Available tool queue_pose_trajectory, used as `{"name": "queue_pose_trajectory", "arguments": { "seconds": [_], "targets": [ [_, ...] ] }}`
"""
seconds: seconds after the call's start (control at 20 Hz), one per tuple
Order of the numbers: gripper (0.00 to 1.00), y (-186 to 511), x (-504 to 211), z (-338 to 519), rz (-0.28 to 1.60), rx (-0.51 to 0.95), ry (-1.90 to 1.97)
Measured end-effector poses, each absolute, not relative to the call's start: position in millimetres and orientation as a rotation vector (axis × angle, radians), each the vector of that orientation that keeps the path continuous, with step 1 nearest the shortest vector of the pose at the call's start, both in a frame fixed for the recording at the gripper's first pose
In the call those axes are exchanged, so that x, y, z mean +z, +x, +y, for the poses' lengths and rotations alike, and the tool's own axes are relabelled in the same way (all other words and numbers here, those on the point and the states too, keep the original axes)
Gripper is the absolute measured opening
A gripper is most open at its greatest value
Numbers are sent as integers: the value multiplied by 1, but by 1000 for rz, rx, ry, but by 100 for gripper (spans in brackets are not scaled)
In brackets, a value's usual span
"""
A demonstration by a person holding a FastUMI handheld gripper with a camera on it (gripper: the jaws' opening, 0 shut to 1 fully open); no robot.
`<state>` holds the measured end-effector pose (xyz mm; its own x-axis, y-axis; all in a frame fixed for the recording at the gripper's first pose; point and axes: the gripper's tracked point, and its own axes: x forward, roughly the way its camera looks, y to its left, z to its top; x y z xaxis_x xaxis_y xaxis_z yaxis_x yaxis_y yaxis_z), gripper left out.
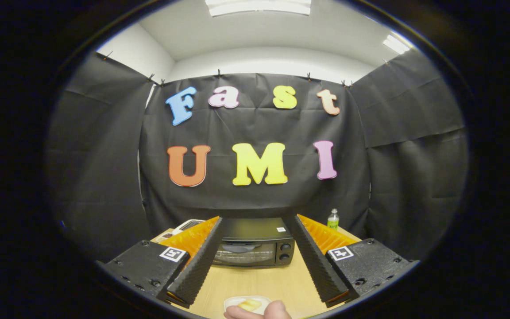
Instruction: Open the toaster oven, put the food inside, and close the toaster oven door.
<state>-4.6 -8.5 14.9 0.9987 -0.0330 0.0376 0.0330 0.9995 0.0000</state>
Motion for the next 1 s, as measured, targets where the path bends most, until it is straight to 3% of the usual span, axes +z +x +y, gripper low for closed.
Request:
{"name": "queue_pose_trajectory", "arguments": {
  "seconds": [1.0],
  "targets": [
    [100,45,-1,8,-55,58,-25]
  ]
}}
